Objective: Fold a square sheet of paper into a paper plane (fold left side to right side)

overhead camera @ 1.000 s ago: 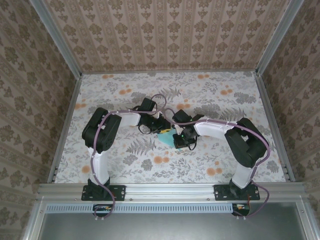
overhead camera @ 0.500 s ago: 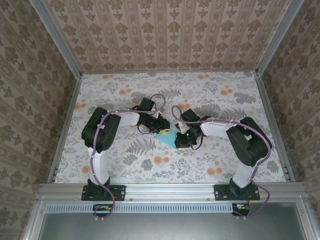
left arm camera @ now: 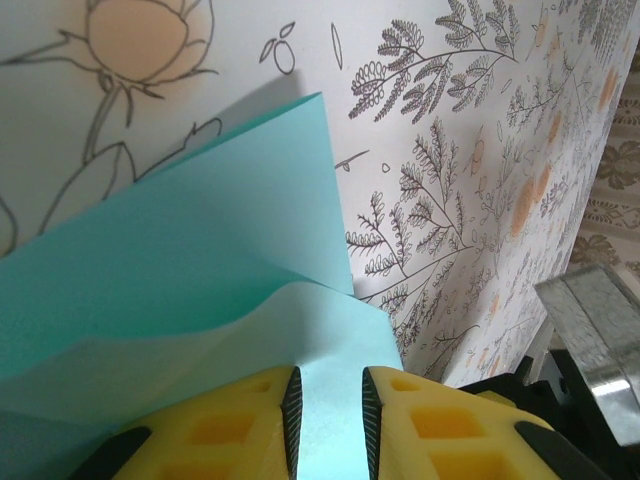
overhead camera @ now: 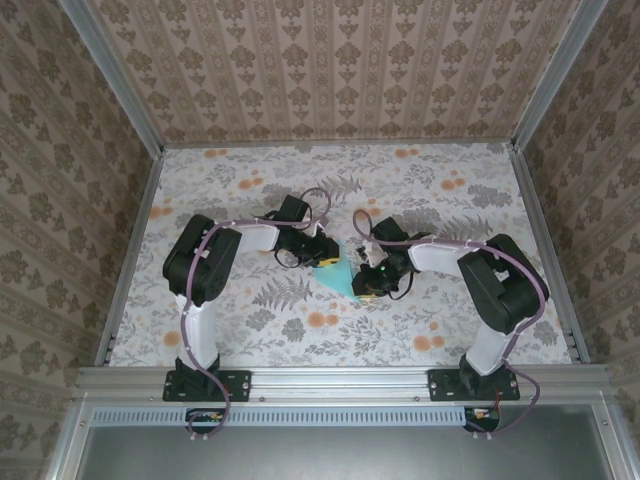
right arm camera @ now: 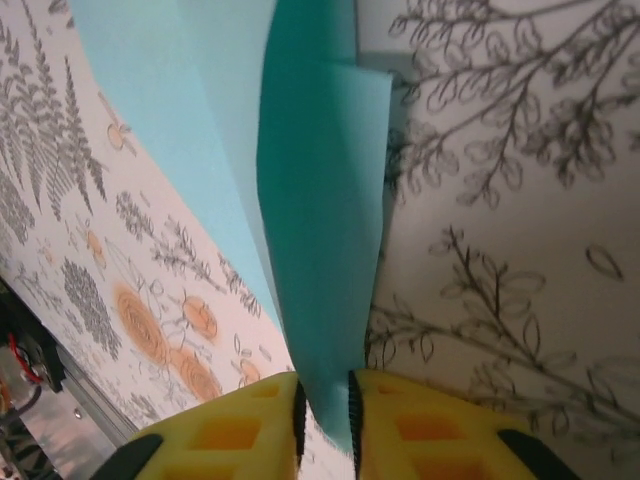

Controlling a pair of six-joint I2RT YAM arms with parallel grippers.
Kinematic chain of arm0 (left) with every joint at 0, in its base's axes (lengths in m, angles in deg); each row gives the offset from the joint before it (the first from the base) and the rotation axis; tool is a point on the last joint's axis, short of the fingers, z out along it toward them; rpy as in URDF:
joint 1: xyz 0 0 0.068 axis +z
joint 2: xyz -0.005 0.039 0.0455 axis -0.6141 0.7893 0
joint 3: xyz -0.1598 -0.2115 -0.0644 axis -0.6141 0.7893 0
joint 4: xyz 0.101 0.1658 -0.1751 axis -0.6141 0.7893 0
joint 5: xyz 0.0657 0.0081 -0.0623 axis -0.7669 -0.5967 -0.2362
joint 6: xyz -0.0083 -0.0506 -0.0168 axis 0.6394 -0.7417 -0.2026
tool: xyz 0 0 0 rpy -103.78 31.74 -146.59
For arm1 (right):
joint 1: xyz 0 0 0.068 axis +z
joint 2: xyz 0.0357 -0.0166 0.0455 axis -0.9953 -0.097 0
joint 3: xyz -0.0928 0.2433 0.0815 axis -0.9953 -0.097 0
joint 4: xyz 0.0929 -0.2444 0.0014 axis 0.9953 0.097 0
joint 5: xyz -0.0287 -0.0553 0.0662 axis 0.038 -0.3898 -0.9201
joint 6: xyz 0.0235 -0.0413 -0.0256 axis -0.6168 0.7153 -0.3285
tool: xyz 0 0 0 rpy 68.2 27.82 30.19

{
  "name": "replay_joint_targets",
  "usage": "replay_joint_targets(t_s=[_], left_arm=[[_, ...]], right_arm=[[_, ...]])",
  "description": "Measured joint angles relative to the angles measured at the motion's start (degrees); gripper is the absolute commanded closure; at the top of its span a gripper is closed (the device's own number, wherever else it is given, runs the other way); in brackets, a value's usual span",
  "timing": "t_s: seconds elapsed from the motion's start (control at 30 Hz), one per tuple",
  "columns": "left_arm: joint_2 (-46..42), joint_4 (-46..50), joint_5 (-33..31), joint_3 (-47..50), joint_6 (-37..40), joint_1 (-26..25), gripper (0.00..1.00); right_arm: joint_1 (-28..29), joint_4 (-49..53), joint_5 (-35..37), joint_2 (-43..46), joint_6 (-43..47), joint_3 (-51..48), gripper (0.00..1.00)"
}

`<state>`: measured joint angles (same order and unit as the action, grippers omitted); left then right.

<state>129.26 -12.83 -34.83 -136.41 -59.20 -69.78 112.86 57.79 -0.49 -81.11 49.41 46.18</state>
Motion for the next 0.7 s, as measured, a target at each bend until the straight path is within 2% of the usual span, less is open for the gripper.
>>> replay_joint_targets(t_s=[0.1, 0.3, 0.5, 0.7], left_arm=[[0.00, 0.02, -0.02, -0.02, 0.00, 0.02, 0.74], [0.00, 0.02, -0.02, -0.04, 0.02, 0.02, 0.74], [0.00, 0.04, -0.04, -0.09, 0.02, 0.00, 0.73], [0.00, 0.04, -0.02, -0.09, 0.02, 0.00, 0.74]], right_arm=[[0.07, 2.29, 1.22, 3.43, 0.48, 0.02, 0.67], [2.93, 5.29, 4.66, 6.91, 1.81, 3.91, 0.65], [7.39, 4.59, 4.98, 1.36, 1.84, 9.31, 0.65], [7.78, 4.66, 6.21, -3.15, 1.86, 9.64, 0.64]])
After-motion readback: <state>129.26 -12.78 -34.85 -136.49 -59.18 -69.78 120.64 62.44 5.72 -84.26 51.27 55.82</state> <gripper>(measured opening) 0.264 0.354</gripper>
